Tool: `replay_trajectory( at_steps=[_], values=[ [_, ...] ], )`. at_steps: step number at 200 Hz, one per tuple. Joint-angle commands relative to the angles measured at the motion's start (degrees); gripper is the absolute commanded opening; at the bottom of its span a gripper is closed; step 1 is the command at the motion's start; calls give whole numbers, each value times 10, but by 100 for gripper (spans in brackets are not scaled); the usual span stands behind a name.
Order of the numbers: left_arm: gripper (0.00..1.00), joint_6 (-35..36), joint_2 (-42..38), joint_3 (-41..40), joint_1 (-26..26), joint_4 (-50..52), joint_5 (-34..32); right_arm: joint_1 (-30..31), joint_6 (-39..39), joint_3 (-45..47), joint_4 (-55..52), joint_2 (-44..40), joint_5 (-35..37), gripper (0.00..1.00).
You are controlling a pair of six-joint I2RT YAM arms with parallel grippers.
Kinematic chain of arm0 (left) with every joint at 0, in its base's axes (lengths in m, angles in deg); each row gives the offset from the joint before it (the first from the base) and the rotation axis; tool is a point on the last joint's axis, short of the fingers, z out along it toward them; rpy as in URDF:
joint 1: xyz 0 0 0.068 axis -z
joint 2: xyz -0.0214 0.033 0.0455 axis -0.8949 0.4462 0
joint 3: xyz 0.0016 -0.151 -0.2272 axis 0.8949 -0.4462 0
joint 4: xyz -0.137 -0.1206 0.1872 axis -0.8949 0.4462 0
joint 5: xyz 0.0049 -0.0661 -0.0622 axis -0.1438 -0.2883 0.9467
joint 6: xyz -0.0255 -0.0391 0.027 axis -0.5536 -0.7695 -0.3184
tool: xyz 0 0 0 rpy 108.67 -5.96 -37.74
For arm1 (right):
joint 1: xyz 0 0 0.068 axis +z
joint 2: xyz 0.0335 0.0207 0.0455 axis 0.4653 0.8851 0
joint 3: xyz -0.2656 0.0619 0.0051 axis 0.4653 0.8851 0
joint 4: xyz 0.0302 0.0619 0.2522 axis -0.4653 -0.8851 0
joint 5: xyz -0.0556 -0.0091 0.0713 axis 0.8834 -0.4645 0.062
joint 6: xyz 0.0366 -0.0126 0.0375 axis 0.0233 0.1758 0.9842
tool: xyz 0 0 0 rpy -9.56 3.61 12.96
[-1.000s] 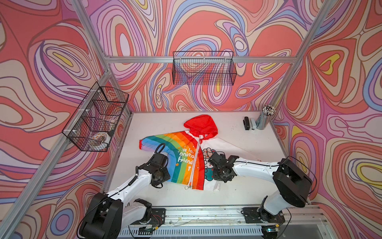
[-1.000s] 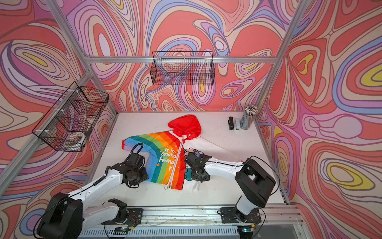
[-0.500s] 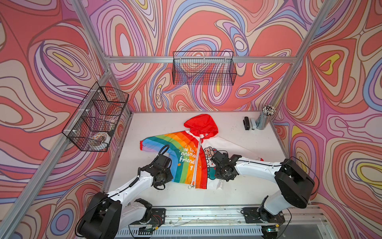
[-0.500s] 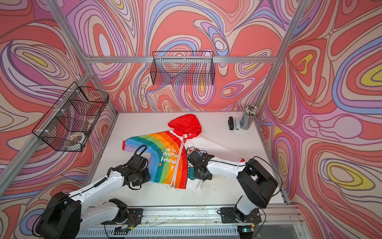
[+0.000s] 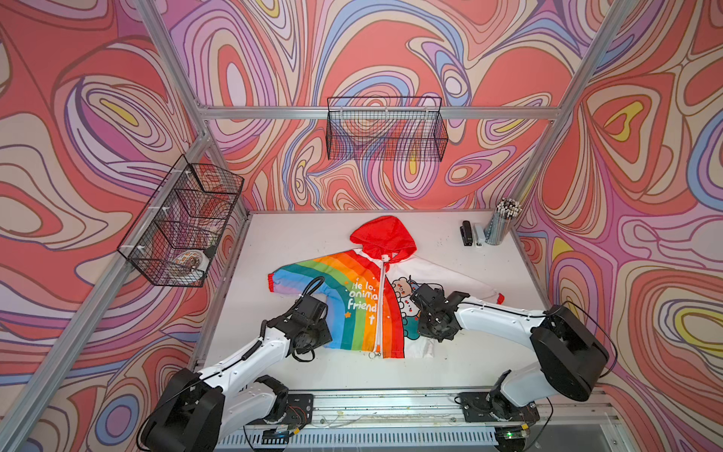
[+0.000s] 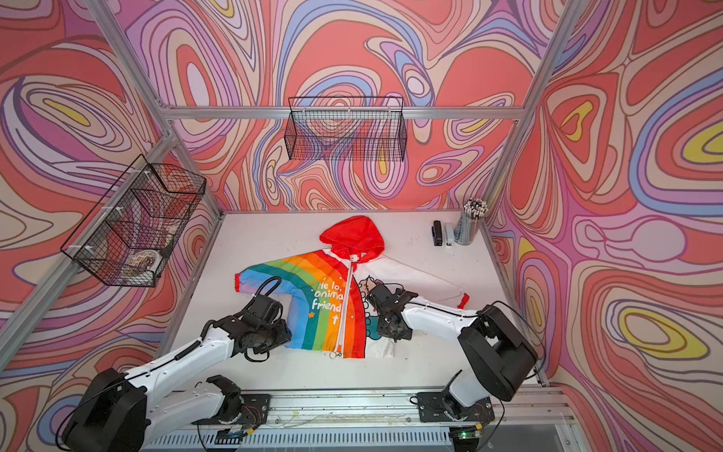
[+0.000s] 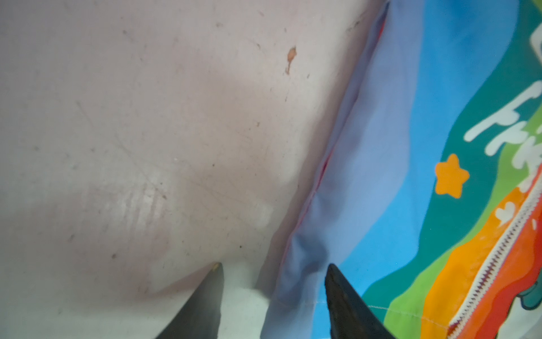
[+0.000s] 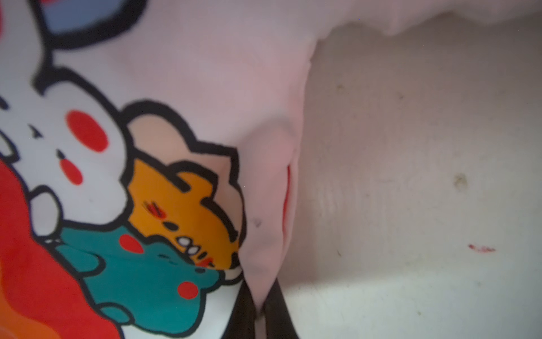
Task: Unzip the jacket
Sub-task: Smooth out the jacket at the center of the board.
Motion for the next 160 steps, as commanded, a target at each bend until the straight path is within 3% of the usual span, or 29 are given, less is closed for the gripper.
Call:
replay_trajectory(
  at_steps=[1, 55, 108, 147, 160],
  values=[
    [55, -13, 16, -31, 2, 43, 7, -9, -4, 27, -33, 4, 14, 9],
    [37, -4, 22, -31, 2, 29, 24, -11, -8, 34, -17, -6, 0, 11],
    [23, 5, 18, -46, 3, -45, 95, -11, -23, 45, 28, -24, -39, 10],
    [0, 4, 16, -40, 3, -5, 68, -11, -17, 41, 1, -14, -14, 4],
    [0, -1, 13, -35, 3, 18, 48, -11, -13, 39, -15, -12, 0, 3]
  ],
)
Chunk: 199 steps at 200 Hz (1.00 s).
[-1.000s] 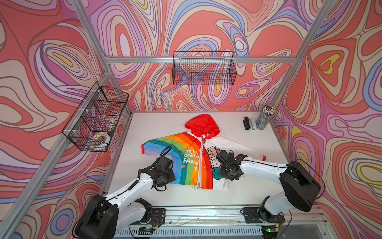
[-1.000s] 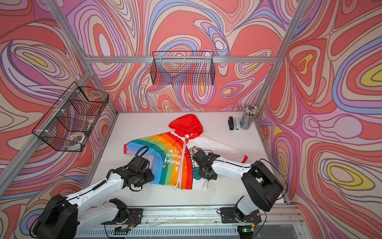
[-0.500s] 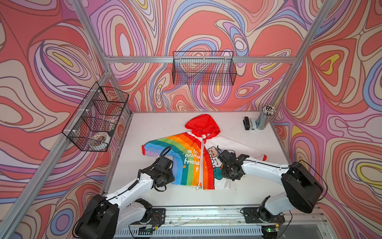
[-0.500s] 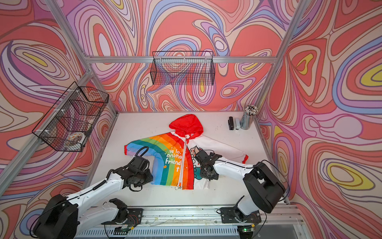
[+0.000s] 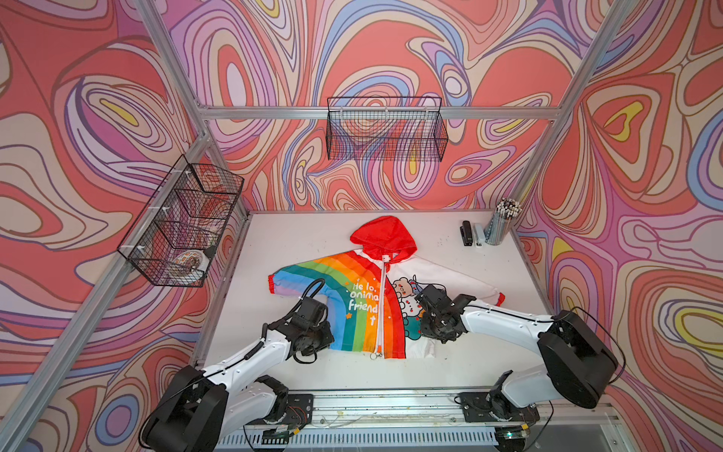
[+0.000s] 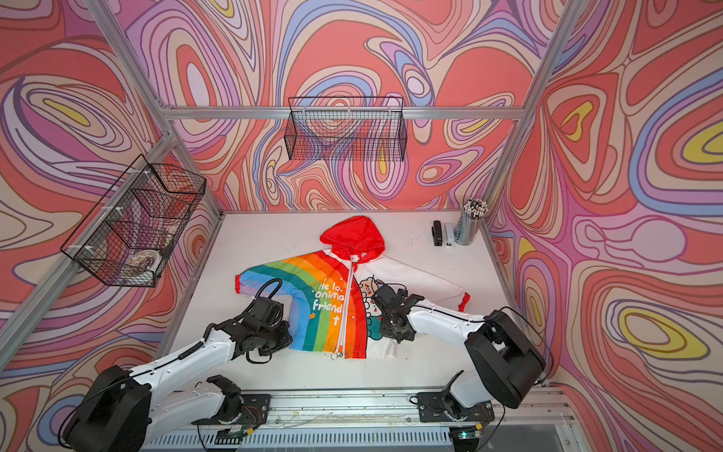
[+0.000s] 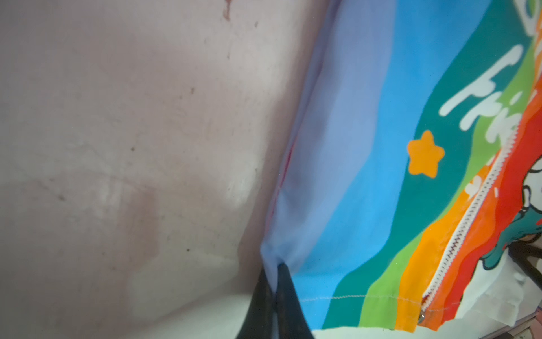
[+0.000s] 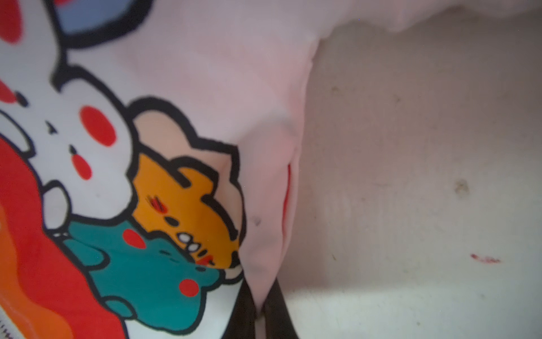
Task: Unzip the jacket
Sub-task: Smooth out the jacket at the center of the board.
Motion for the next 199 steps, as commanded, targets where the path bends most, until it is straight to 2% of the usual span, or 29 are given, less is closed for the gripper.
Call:
replay_trajectory(
  at_steps=[1, 58, 83, 95, 111, 122, 136, 155, 165, 199],
  values=[
    [0, -6, 7, -9, 3, 79, -28, 0, 6, 10, -44, 17, 16, 3],
    [0, -19, -26, 1, 3, 155, -98, 0, 23, 10, -67, 18, 40, 2],
    [0, -24, -35, -1, 3, 154, -100, 0, 26, 7, -71, 19, 41, 2],
    [20, -19, -38, -1, 3, 141, -86, 0, 19, 3, -70, 14, 42, 8],
    [46, -12, -52, 12, 3, 151, -93, 0, 11, 0, -64, -16, 36, 30],
    [60, -5, -64, 36, 3, 183, -122, 0, 10, -5, -67, -49, 39, 41],
    [69, 8, -82, 85, 3, 227, -167, 0, 8, -17, -80, -85, 61, 46],
    [71, 36, -97, 139, -2, 257, -220, -3, -2, -41, -96, -111, 101, 45],
    [67, 56, -93, 161, -13, 246, -233, -14, -19, -54, -91, -111, 108, 44],
    [55, 148, -21, 232, -58, 157, -168, -96, -96, -105, -33, -66, 35, 39]
  ],
)
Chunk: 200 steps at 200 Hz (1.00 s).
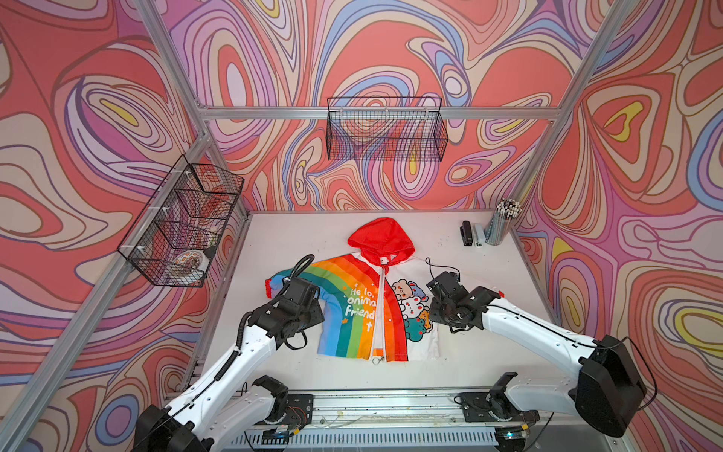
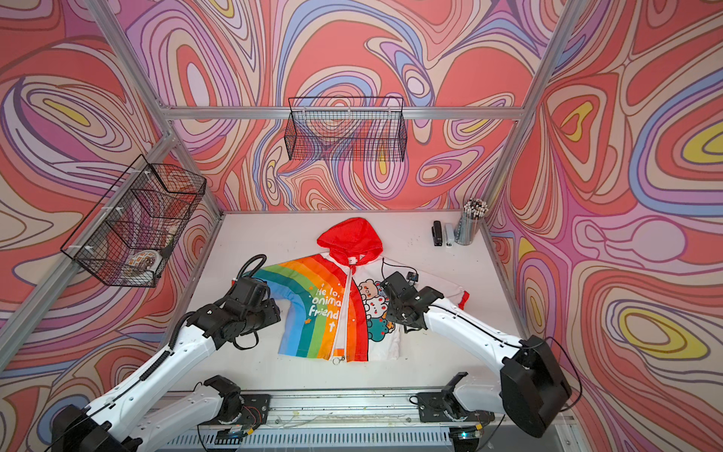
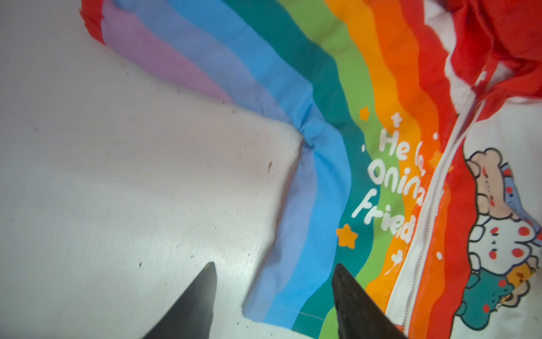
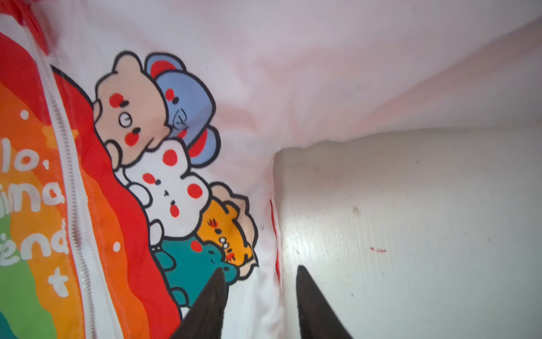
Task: Unzip the jacket
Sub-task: Smooth out the jacket at the center of the board.
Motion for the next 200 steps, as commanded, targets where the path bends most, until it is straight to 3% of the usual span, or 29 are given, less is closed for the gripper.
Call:
replay_trajectory(
  at_steps=[1, 23, 49, 79, 108, 200],
  values=[
    [54, 79, 52, 43, -20, -34, 9, -45, -63, -34, 38, 31, -31, 38],
    [47, 113, 97, 73, -27, -81, 21, -69, -92, -77, 58, 81, -52, 35],
    [33, 149, 166, 95, -54, -167, 97, -92, -119, -121, 93, 154, -107, 27],
    [14, 168, 277, 159, -85, -204, 144, -128, -143, -173, 115, 236, -164, 20],
    [1, 171, 365, 208, -100, -217, 171, -152, -161, -224, 107, 312, -181, 14],
    [0, 155, 527, 291, -134, -183, 152, -191, -185, -308, 63, 429, -167, 5]
  ],
)
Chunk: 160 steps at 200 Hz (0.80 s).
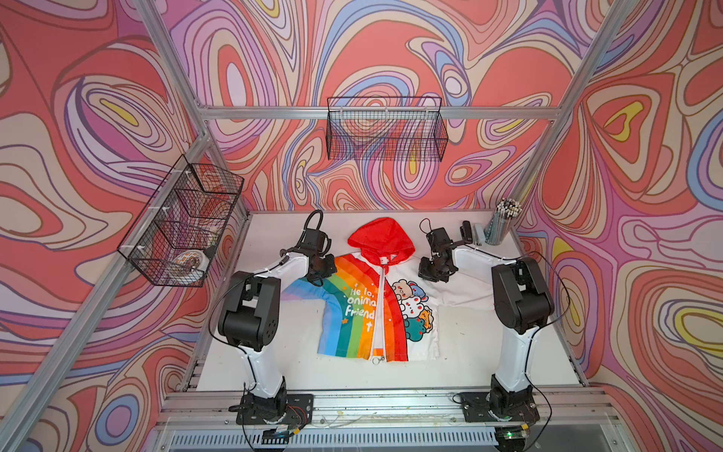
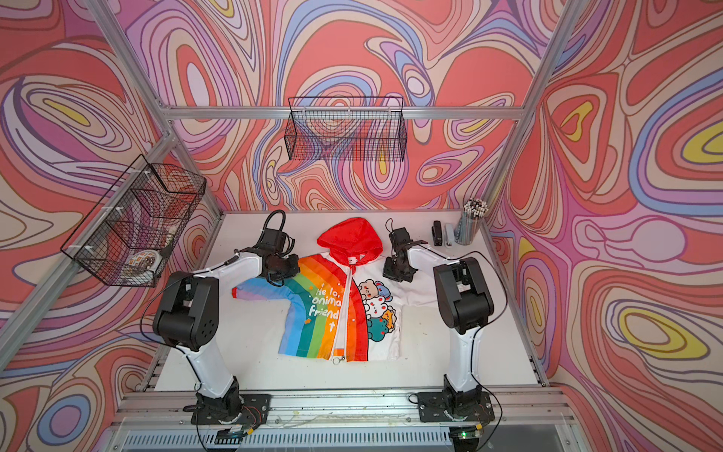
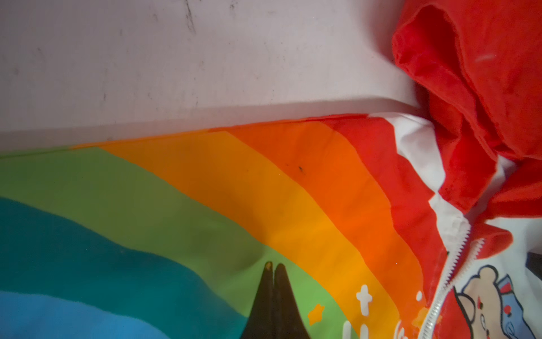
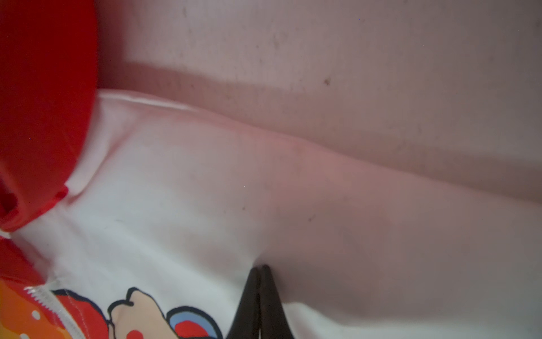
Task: Unzip the jacket
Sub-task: Smooth out the jacket at the center of the board.
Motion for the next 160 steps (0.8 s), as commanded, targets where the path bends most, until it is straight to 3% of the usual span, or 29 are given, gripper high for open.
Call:
replay_trajectory(
  at_steps=[1, 47, 77, 136, 160],
  values=[
    [0, 0, 29, 28, -16, 26, -13, -8, -14, -16, -22, 23, 12, 5],
    [0, -27, 73, 34, -48, 69, -42, -29, -16, -12, -34, 35, 29, 2],
    [0, -45, 59, 0, -81, 62, -41, -49, -20, 4, -35, 32, 31, 1],
    [0, -43, 35, -38, -106, 24, 16, -65, -34, 20, 4, 12, -23, 5],
    [20, -40, -13, -42, -106, 7, 32, -65, -37, 36, 37, -51, -34, 15]
  ],
)
